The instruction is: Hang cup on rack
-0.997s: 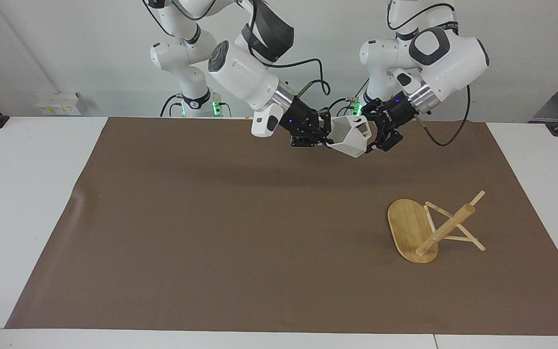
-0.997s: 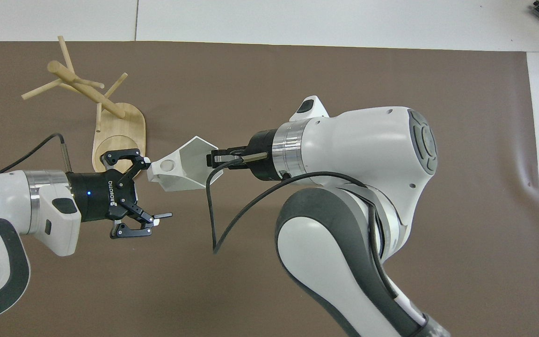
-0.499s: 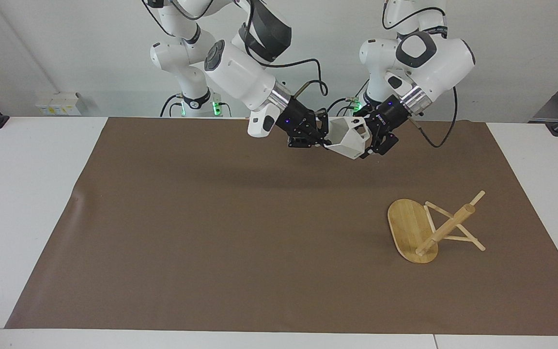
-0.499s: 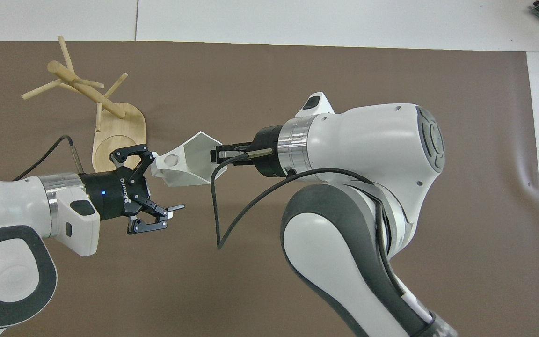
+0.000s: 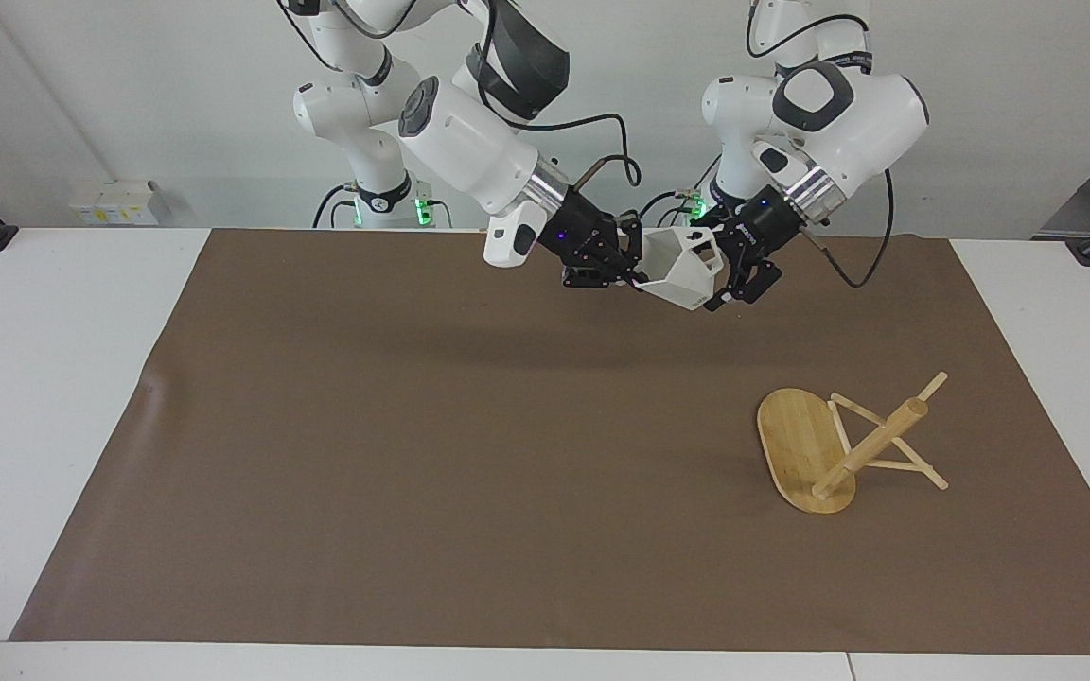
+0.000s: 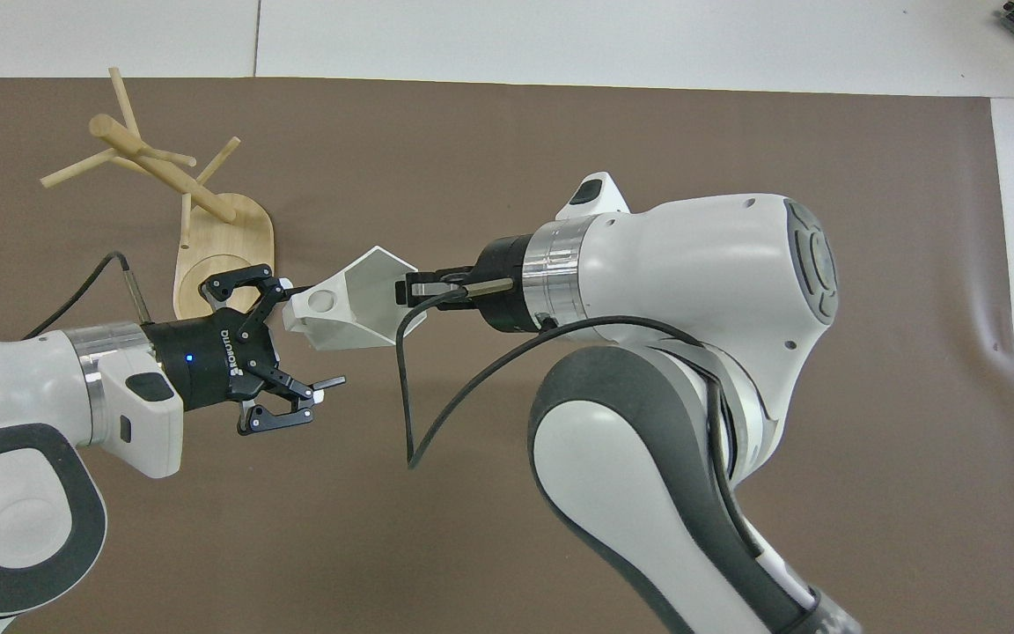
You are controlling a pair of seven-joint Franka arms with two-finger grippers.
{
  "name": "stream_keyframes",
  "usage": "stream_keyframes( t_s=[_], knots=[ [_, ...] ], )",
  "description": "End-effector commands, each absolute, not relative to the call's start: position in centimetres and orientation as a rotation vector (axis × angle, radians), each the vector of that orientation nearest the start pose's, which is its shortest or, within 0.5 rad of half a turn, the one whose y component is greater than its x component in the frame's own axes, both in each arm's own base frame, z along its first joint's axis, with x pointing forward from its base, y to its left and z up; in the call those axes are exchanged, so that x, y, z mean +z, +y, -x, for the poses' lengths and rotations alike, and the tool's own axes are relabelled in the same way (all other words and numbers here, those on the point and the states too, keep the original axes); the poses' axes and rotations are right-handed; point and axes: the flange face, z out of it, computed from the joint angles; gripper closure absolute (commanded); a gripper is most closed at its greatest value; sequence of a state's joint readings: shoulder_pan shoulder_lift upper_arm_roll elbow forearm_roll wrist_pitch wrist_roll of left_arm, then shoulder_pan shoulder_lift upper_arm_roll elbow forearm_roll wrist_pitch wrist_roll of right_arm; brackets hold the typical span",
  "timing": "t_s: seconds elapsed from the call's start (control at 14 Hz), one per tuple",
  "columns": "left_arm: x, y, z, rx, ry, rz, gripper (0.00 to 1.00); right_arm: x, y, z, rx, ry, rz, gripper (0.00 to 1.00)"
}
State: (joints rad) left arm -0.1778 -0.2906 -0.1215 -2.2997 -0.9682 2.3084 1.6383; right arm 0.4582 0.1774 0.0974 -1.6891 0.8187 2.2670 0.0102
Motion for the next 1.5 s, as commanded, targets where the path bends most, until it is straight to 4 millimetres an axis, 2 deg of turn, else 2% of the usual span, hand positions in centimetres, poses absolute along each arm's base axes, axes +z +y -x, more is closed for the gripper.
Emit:
stream_keyframes(
  t_s=[0.0,0.5,0.71,1.42],
  knots=[
    [50.1,-15.7,-46.0,-1.278,2.086,2.559,0.0,54.3,35.5,-54.8,-0.183,-0.118,2.327,1.0],
    [50.1,-15.7,-46.1,-1.333,2.028,2.576,0.0,54.4,35.3,-54.9,-0.185,-0.116,2.323,1.0],
    [50.1,-16.0,-46.1,-1.357,2.016,2.591,0.0,55.7,34.6,-56.1,-0.217,-0.1,2.305,1.0],
    [50.3,-16.2,-46.2,-1.409,1.952,2.626,0.0,56.1,34.8,-56.0,-0.166,-0.043,2.228,1.0]
  ],
)
